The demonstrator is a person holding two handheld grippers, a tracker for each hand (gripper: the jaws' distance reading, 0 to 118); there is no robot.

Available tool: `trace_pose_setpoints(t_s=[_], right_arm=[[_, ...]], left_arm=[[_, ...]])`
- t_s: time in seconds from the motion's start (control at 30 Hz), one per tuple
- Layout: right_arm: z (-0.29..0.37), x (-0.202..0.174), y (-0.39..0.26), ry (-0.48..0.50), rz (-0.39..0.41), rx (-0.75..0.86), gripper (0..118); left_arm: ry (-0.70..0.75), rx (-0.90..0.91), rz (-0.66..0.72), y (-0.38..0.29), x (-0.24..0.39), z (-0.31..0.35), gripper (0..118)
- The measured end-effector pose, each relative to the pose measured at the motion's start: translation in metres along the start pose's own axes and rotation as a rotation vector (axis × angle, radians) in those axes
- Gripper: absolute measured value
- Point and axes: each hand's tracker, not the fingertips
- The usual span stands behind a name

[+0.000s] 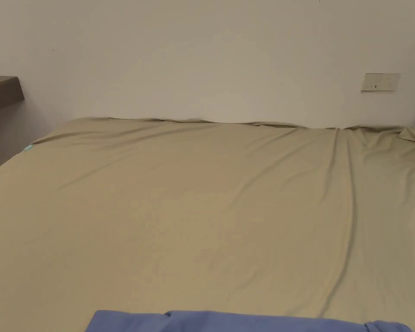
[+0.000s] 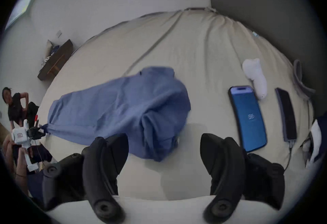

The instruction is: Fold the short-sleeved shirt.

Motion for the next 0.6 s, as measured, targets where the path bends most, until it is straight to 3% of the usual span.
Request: trace_pose_setpoints(t_s=[0.2, 0.23, 0.27, 0.3, 0.33, 0.37, 0.4, 0.43, 0.5, 0.6], right_arm=[[0.041, -0.039, 0.022, 0.024, 0.018, 0.173, 91], [0.042, -0.047, 0.026, 0.003, 0.038, 0.189, 89], [0.043, -0.055, 0.030, -0.024, 0.052, 0.201, 79], [0.043, -0.062, 0.032, -0.039, 0.071, 0.208, 58], [0.043, -0.067, 0.034, -0.045, 0.090, 0.214, 58], [0.043, -0.073, 0.035, -0.048, 0.118, 0.228, 48], [0.042, -0.080, 0.036, -0.067, 0.148, 0.250, 28], [0.039, -0.083, 0.035, -0.102, 0.157, 0.261, 6], [0.037, -0.089, 0.035, -0.124, 0.201, 0.252, 5], [0.034, -0.089, 0.035, -0.095, 0.206, 0.250, 4]], left_arm=[[-0.024, 0.287, -0.015, 0.016, 0.048, 0.049, 87], [-0.033, 0.314, -0.019, 0.020, 0.057, 0.052, 87], [-0.040, 0.344, -0.023, 0.024, 0.065, 0.054, 84], [-0.043, 0.377, -0.031, 0.026, 0.074, 0.055, 74], [-0.042, 0.404, -0.052, 0.028, 0.083, 0.055, 69], [-0.023, 0.425, -0.084, 0.029, 0.093, 0.054, 60], [0.027, 0.428, -0.130, 0.031, 0.104, 0.051, 39], [0.069, 0.422, -0.179, 0.032, 0.112, 0.047, 6], [0.176, 0.390, -0.274, 0.031, 0.127, 0.037, 1], [0.176, 0.376, -0.283, 0.032, 0.129, 0.032, 0]])
